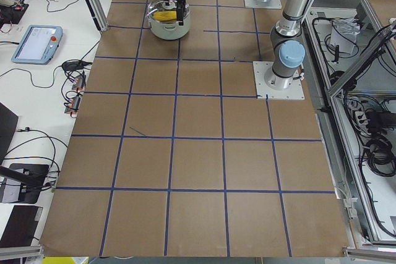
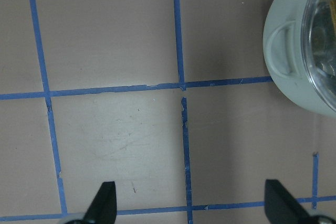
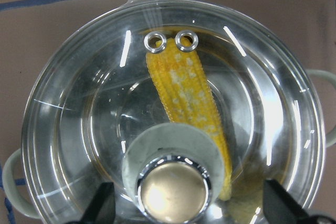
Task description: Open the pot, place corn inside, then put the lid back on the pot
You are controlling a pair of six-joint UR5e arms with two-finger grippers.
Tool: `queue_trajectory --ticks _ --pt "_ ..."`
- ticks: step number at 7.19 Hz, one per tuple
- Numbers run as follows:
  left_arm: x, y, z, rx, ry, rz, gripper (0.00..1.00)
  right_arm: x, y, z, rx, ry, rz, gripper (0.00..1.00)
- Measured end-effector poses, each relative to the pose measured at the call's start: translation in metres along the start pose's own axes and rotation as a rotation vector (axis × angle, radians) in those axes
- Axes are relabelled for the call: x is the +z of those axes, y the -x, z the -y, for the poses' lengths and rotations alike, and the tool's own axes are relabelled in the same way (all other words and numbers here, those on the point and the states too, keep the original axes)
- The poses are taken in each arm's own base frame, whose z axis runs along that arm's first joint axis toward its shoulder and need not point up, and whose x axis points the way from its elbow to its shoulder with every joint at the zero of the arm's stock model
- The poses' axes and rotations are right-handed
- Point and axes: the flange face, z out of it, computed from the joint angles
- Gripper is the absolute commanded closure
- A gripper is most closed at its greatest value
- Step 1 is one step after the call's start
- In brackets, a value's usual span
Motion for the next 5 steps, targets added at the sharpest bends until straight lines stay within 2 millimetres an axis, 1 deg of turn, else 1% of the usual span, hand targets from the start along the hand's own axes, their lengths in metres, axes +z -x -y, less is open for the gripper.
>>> queue_trajectory --ticks 1,2,3,4,5 --pt "0.0 0.0 0.0 0.0 0.0 0.0 0.0 -0.019 -0.025 0.003 -0.043 0.011 -0.006 0.0" --pt "0.0 0.0 0.0 0.0 0.0 0.0 0.0 -0.043 -0.062 0.005 -0.086 0.031 -0.013 0.0" --pt "0.0 0.0 0.0 0.0 0.0 0.0 0.0 -0.072 -0.105 0.004 -0.119 0.054 -0.018 0.0" --pt "0.0 0.0 0.0 0.0 0.001 -0.001 0.0 -0.098 -0.147 0.0 -0.137 0.074 -0.019 0.0" --pt "0.001 0.0 0.0 0.0 0.001 -0.001 0.0 -0.118 -0.184 -0.008 -0.15 0.092 -0.018 0.0"
